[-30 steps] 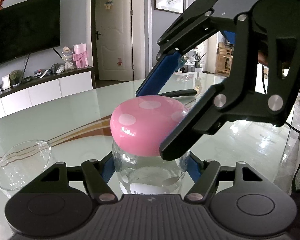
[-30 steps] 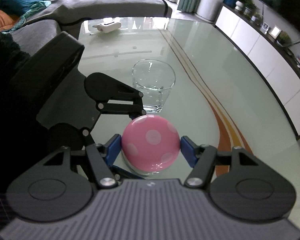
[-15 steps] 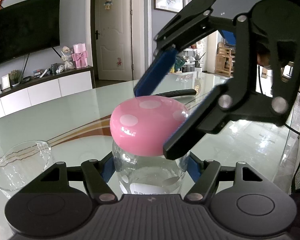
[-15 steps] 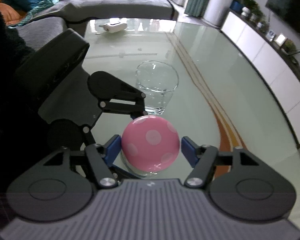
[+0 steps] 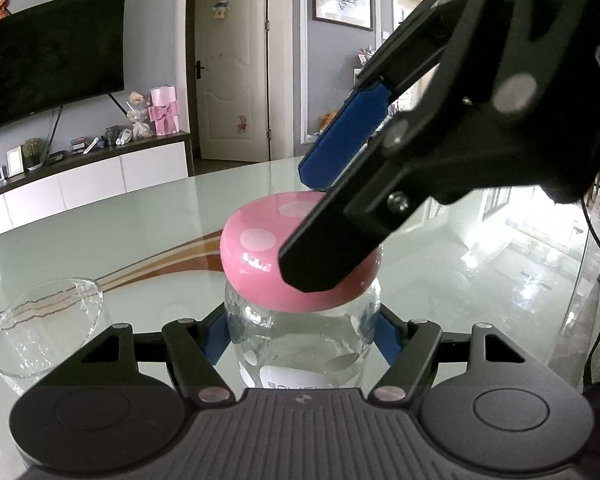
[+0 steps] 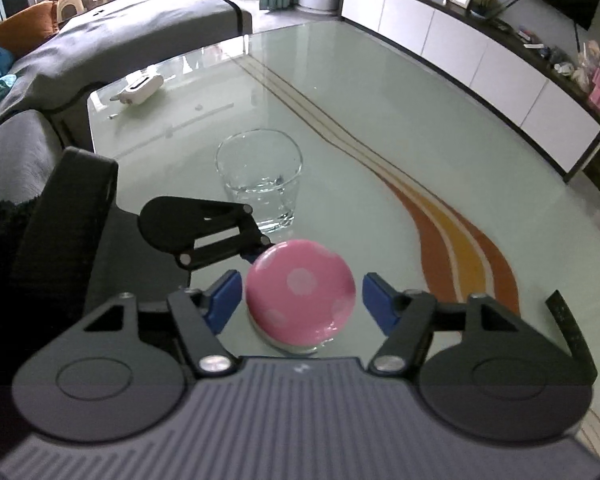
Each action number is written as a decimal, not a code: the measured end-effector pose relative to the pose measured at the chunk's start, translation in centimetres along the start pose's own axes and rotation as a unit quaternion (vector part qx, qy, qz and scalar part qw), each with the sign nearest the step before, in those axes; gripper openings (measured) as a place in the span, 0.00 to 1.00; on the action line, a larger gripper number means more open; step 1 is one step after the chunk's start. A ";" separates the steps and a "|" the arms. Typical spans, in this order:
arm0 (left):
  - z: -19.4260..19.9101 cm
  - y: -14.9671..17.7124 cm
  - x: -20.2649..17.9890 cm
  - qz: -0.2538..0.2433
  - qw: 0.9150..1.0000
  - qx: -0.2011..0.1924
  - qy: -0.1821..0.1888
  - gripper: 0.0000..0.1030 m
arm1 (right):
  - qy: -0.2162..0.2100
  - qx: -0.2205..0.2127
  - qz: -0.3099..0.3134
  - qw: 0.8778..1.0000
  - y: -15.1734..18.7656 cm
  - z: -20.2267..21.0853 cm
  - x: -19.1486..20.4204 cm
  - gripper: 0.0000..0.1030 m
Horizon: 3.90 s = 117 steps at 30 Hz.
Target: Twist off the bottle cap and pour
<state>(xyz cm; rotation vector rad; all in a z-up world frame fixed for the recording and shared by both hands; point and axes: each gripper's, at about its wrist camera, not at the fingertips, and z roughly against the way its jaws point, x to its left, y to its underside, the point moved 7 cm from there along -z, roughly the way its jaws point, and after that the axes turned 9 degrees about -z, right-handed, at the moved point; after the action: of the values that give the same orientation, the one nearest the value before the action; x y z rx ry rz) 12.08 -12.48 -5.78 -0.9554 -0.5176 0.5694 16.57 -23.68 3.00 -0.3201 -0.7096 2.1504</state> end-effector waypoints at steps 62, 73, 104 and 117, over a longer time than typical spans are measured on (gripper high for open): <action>-0.9 -0.8 -1.8 0.001 1.000 0.001 -0.003 0.72 | 0.004 -0.017 0.065 0.998 0.3 0.5 1.6 0.76; -1.0 -0.6 -1.7 0.001 1.000 0.002 -0.002 0.72 | 0.039 -0.018 0.021 0.999 0.2 0.1 1.5 0.69; -1.5 -0.6 -1.9 0.010 1.000 0.013 0.003 0.72 | 0.025 -0.008 0.070 0.997 0.2 0.0 2.2 0.50; -1.4 -0.3 -2.3 -0.007 1.000 0.004 0.015 0.72 | -0.013 -0.014 0.106 0.994 0.3 0.2 2.1 0.50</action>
<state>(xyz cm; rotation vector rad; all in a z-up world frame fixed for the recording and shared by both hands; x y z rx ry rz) 11.34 -14.97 -6.57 -0.9507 -0.4940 0.5427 15.01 -22.28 2.98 -0.3987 -0.7483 2.3498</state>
